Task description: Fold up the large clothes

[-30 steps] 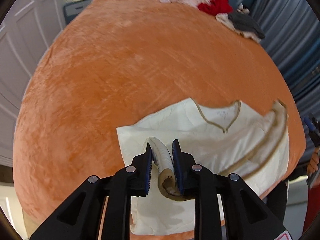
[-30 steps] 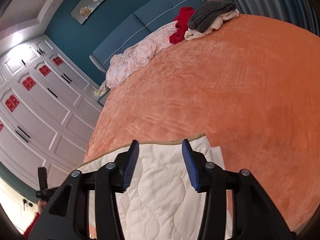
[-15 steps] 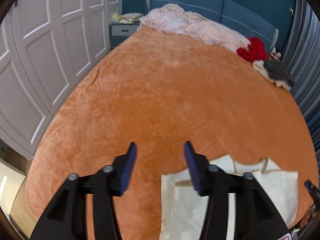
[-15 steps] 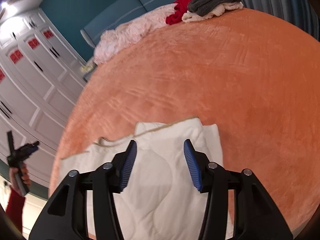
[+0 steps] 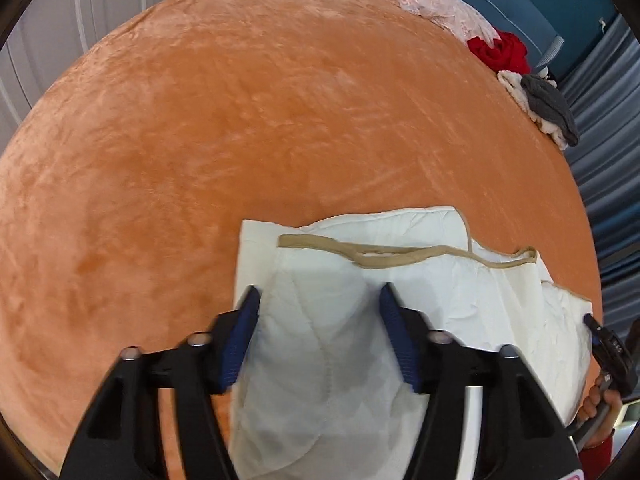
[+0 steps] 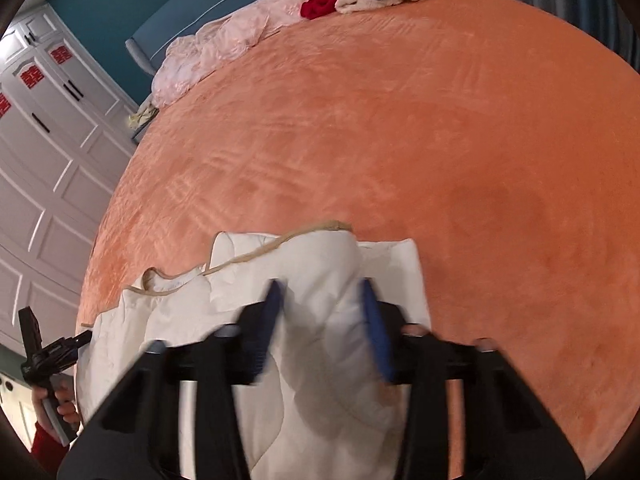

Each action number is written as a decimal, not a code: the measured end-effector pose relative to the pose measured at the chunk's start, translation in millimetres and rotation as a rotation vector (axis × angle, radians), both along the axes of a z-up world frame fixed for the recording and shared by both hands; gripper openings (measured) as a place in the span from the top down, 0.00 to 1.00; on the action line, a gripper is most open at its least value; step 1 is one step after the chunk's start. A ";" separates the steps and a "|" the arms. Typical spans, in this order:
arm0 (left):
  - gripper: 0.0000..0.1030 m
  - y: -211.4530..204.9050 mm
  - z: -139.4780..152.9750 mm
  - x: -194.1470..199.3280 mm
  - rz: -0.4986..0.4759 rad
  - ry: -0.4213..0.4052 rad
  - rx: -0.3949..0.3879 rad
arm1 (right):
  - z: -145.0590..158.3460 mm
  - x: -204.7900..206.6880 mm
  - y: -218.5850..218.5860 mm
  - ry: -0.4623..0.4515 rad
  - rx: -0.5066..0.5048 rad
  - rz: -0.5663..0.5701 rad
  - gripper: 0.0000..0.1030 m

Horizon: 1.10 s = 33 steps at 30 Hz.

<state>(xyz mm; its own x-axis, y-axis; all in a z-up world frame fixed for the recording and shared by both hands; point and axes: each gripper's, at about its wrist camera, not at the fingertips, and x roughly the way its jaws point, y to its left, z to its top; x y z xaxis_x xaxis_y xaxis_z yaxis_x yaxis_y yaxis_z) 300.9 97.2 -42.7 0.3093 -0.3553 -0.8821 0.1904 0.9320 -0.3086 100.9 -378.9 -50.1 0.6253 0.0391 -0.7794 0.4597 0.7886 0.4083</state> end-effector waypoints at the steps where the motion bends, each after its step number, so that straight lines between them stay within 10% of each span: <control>1: 0.85 -1.2 2.2 0.7 0.005 -0.010 0.000 | 2.1 0.7 1.8 -0.005 -0.003 0.010 0.90; 9: 0.92 -17.6 40.2 12.5 0.033 -0.174 0.045 | 45.5 9.3 0.6 -0.103 -0.161 -0.022 0.92; 20: 0.79 -34.2 -37.3 28.4 0.084 -0.140 0.238 | -35.1 43.0 0.9 0.111 -0.205 -0.030 0.89; 33: 0.56 -42.8 -41.1 21.1 0.126 -0.231 0.358 | -49.1 47.9 10.5 0.113 -0.291 -0.015 0.83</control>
